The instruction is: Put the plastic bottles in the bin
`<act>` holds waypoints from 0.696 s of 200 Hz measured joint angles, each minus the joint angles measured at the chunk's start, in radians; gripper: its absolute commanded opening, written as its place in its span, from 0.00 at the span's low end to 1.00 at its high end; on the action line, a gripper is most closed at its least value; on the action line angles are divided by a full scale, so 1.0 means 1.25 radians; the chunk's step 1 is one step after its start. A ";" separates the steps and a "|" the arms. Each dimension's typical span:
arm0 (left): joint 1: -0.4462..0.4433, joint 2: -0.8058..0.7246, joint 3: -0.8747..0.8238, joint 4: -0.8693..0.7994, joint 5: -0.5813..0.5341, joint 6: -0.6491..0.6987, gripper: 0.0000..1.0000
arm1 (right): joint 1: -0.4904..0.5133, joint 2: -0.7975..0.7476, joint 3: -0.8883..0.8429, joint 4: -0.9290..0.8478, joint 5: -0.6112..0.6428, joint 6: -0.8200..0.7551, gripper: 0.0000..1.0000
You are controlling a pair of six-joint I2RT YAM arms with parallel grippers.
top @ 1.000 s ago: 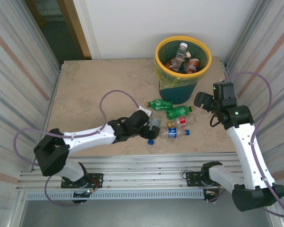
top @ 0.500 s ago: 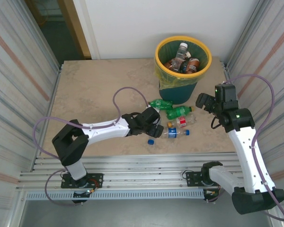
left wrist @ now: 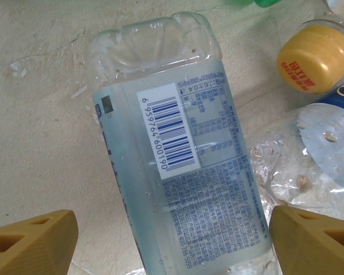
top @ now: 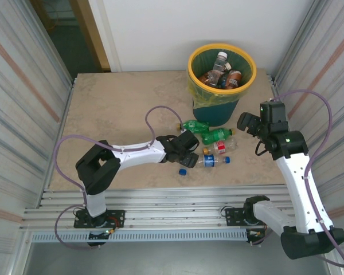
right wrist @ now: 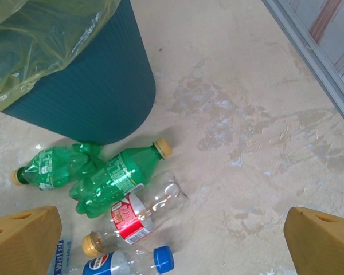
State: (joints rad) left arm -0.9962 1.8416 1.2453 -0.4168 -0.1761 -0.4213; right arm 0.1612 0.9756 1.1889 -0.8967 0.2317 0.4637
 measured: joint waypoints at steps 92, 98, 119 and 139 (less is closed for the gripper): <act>0.061 0.036 0.002 -0.011 0.015 -0.016 0.77 | -0.004 0.005 0.000 0.012 -0.010 0.000 0.98; 0.063 0.037 0.002 -0.013 0.015 -0.017 0.76 | -0.004 0.006 0.000 0.013 -0.013 0.000 0.98; 0.073 0.049 0.003 -0.009 0.024 -0.017 0.76 | -0.004 0.023 0.000 0.018 -0.018 0.000 0.98; 0.085 0.073 0.003 -0.009 0.032 -0.018 0.72 | -0.004 0.041 -0.002 0.024 -0.021 0.000 0.98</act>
State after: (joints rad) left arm -0.8894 1.9324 1.2491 -0.4286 -0.1360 -0.4435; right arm 0.1566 1.0264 1.1866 -0.8665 0.2050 0.4641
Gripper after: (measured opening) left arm 0.751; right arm 0.980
